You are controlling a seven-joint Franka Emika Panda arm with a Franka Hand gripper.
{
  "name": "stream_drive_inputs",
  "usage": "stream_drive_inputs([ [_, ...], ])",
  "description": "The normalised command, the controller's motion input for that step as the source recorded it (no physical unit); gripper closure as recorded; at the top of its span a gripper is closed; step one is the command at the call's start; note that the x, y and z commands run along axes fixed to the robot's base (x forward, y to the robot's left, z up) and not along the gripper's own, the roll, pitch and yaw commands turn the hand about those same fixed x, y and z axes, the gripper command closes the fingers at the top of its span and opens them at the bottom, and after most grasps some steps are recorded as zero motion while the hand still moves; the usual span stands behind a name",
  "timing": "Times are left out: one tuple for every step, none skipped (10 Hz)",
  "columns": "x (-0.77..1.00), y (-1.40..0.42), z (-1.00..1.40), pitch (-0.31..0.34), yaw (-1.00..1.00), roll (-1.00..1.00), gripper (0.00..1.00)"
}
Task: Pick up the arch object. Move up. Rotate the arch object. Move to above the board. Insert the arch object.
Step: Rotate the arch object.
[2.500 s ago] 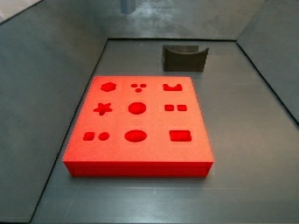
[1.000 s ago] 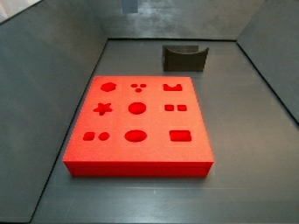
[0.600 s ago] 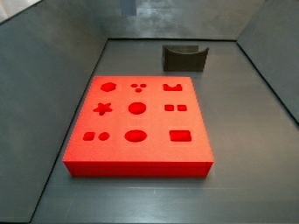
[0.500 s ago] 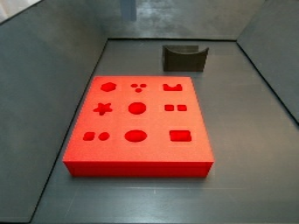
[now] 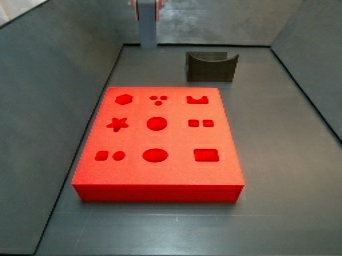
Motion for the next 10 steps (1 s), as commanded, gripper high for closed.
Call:
stream_drive_inputs([
  [0.02, 0.02, -1.00, -0.033, -0.06, -0.04, 1.00],
  [0.02, 0.03, -1.00, -0.037, -0.06, -0.04, 1.00],
  [0.02, 0.03, -1.00, -0.043, -0.06, -0.03, 1.00],
  [0.02, 0.03, -0.93, -0.044, -0.06, -0.03, 1.00],
  [0.02, 0.04, -0.78, -0.043, -0.06, -0.02, 1.00],
  [0.02, 0.03, -0.68, -0.045, -0.06, -0.02, 1.00],
  [0.02, 0.03, -0.43, -0.037, -0.06, -0.02, 1.00],
  [0.02, 0.03, -0.33, -0.036, -0.06, -0.01, 1.00],
  [0.01, 0.03, -0.22, -0.015, -0.06, -0.01, 1.00],
  [0.01, 0.03, -0.22, -0.015, -0.06, -0.01, 1.00],
])
